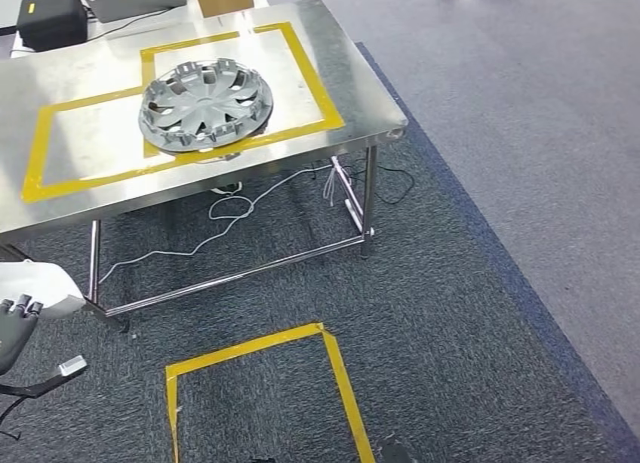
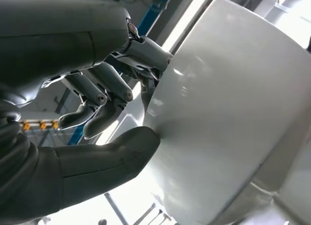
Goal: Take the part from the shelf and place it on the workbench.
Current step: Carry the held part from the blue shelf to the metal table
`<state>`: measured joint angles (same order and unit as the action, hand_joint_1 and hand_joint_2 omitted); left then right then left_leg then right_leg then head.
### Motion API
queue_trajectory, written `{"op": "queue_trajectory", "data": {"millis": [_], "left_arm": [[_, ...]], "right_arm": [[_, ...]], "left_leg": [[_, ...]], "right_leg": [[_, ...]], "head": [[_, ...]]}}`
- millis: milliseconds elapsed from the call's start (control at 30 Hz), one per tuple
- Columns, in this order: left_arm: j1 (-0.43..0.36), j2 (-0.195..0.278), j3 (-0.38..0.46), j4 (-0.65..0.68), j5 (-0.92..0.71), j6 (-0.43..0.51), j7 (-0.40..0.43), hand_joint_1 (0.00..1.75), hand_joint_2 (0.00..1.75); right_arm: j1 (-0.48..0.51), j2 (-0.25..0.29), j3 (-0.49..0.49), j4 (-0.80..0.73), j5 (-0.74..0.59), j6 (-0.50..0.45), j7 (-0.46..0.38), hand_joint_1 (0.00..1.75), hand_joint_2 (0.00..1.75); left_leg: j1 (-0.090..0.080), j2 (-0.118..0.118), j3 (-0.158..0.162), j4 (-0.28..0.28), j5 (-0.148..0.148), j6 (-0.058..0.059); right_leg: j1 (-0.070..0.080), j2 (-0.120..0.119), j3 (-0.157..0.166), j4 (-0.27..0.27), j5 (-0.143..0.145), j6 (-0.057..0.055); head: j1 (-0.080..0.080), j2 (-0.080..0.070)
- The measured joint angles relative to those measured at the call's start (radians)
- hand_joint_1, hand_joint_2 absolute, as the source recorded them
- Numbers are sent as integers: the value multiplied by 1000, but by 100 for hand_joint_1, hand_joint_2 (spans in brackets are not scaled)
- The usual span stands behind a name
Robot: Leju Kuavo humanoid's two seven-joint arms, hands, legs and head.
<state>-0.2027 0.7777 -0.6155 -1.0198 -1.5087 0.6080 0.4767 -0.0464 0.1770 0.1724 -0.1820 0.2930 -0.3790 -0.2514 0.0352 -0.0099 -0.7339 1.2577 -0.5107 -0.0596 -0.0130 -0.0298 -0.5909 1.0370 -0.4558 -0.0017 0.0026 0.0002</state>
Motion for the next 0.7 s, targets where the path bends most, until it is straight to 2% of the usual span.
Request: {"op": "queue_trajectory", "data": {"millis": [33,100,167,233,267,300,333,367,400,433,467,500,533,600,633,700], "left_arm": [[2,1,1,-2,0,0,0,175,175],[0,3,6,-8,0,0,0,175,175],[2,2,13,-14,0,0,-2,175,175],[12,1,20,-18,0,0,-7,175,175],[16,2,24,-19,0,-1,-10,175,175],[18,2,28,-20,0,-1,-10,175,175],[18,2,31,-23,0,-1,-10,175,175],[19,1,35,-25,0,-1,-13,175,175],[19,-1,38,-26,0,-1,-17,175,175],[20,-4,42,-27,0,-1,-22,175,175],[22,-7,46,-27,0,-1,-30,175,175],[24,-9,51,-27,0,0,-36,175,175],[25,-12,55,-28,0,0,-42,175,175],[27,-15,65,-29,0,0,-46,175,175],[27,-17,69,-29,0,0,-46,175,175],[28,-18,76,-29,0,0,-47,175,175]], "right_arm": [[0,0,0,0,0,-1,0,0,0],[-1,0,0,0,0,-1,0,0,0],[-1,0,0,0,-5,1,1,0,0],[-2,0,0,0,-13,8,3,0,0],[-2,0,-1,0,-16,12,4,0,0],[-3,0,-1,0,-18,15,4,0,0],[-3,0,-1,0,-20,16,5,0,0],[-2,0,-1,0,-20,16,5,0,0],[-1,0,-1,0,-21,16,5,0,0],[0,0,-1,0,-21,15,5,0,0],[1,0,-1,0,-20,15,6,0,0],[2,0,-2,0,-20,15,6,0,0],[1,0,-2,0,-19,15,6,0,0],[0,0,-2,0,-18,15,6,0,0],[-1,0,-2,0,-17,15,6,0,0],[-2,0,-2,0,-17,14,6,0,0]], "left_leg": [[0,9,25,-50,31,1],[-3,63,95,-184,86,3],[-8,97,129,-252,99,8],[-10,78,128,-256,95,19],[-10,70,129,-258,95,25],[-9,62,129,-259,96,33],[-8,54,129,-260,97,40],[-9,48,129,-260,96,46],[-11,42,129,-260,96,50],[-13,35,129,-260,95,52],[-16,29,129,-260,95,54],[-19,22,130,-260,94,55],[-21,16,131,-259,94,55],[-25,8,133,-258,92,52],[-26,4,133,-257,92,49],[-29,1,130,-253,92,50]], "right_leg": [[0,-11,1,0,-2,2],[5,-31,6,2,-8,13],[13,-50,11,-1,-15,26],[15,-69,18,-8,-19,37],[13,-65,19,-6,-26,42],[10,-49,14,14,-41,47],[9,-27,-3,54,-67,50],[8,-1,-31,115,-100,52],[9,16,-66,186,-132,51],[11,23,-98,246,-152,49],[12,26,-119,276,-153,47],[13,27,-121,269,-136,42],[15,27,-105,223,-102,37],[18,30,-44,84,-32,24],[20,30,-20,33,-12,20],[21,31,-3,-3,0,23]], "head": [[0,0],[-2,0],[-2,0],[-1,0],[-1,0],[0,0],[1,0],[2,0],[2,0],[2,0],[2,0],[2,0],[2,0],[2,0],[2,0],[0,0]]}}
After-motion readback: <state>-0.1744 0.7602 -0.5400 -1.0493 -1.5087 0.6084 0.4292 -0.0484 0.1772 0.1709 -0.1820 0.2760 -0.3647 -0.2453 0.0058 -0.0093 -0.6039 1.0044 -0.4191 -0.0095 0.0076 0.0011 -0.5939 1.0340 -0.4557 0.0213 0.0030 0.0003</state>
